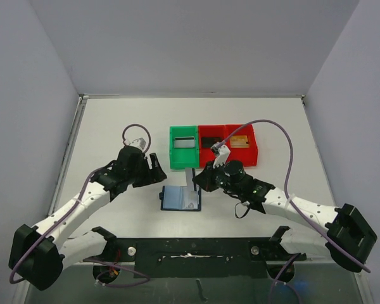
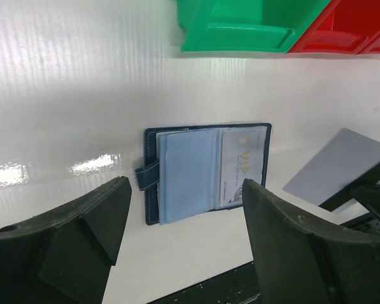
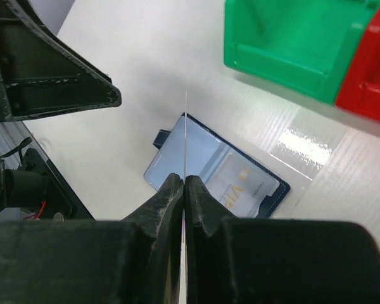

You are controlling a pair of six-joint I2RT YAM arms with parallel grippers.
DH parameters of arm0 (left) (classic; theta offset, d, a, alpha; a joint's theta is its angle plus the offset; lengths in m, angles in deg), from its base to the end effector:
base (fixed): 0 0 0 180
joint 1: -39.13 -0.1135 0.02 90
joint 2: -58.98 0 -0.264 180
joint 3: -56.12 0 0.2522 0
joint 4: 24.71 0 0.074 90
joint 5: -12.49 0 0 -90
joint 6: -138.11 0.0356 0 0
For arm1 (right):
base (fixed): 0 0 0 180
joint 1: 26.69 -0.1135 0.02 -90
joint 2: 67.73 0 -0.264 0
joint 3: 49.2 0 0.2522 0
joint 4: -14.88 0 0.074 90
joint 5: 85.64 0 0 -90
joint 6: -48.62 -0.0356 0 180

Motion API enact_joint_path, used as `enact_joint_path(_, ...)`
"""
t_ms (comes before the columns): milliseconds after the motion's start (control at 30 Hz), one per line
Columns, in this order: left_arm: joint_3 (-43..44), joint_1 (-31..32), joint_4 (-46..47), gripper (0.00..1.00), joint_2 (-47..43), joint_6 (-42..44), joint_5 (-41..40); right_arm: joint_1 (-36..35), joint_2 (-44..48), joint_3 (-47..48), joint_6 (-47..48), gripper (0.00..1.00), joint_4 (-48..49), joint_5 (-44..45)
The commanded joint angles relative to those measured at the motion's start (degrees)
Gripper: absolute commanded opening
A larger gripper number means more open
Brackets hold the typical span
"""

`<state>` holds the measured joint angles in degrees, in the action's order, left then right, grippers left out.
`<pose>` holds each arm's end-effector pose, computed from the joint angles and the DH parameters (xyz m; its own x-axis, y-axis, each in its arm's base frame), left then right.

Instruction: Take the credit cards out of the card holder

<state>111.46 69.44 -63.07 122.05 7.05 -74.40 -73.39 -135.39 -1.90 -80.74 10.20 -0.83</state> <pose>0.1944 -0.1159 0.2360 -0.8213 -0.2796 -0.4973 -0.0041 0.8745 -0.4850 0.1727 0.1880 0.2236 -0.7197 0.1572 -0.6762 -0.4198 0.6773 0.6042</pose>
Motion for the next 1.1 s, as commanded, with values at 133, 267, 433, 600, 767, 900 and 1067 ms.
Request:
enact_joint_path(133,-0.1,-0.2,-5.8,0.72,-11.3,4.5,-5.4,-2.7,12.3,-3.6,12.2,0.0,1.1,8.5)
enact_joint_path(267,-1.2,-0.2,-3.8,0.72,-13.2,4.6,-6.1,-2.8,18.7,-6.9,13.7,0.0,3.8,4.8)
enact_joint_path(433,2.6,-0.3,-5.7,0.73,-11.1,8.6,-7.3,-2.7,22.1,-8.4,18.2,0.0,3.7,5.0)
enact_joint_path(600,2.7,-0.3,-5.9,0.73,-10.8,11.5,-7.3,-2.8,20.9,-4.7,22.6,0.0,1.5,5.8)
enact_joint_path(767,1.5,-0.3,-5.0,0.73,-12.8,12.6,-7.5,-2.8,16.0,-0.2,26.6,0.0,-0.9,7.2)
enact_joint_path(900,1.8,-0.3,-5.5,0.74,-13.5,12.9,-8.8,-3.1,11.8,3.5,29.2,0.0,-1.5,7.7)
enact_joint_path(1067,1.8,-0.5,-5.6,0.74,-13.5,13.3,-10.3,-3.2,7.4,7.6,35.5,0.0,-1.6,8.7)
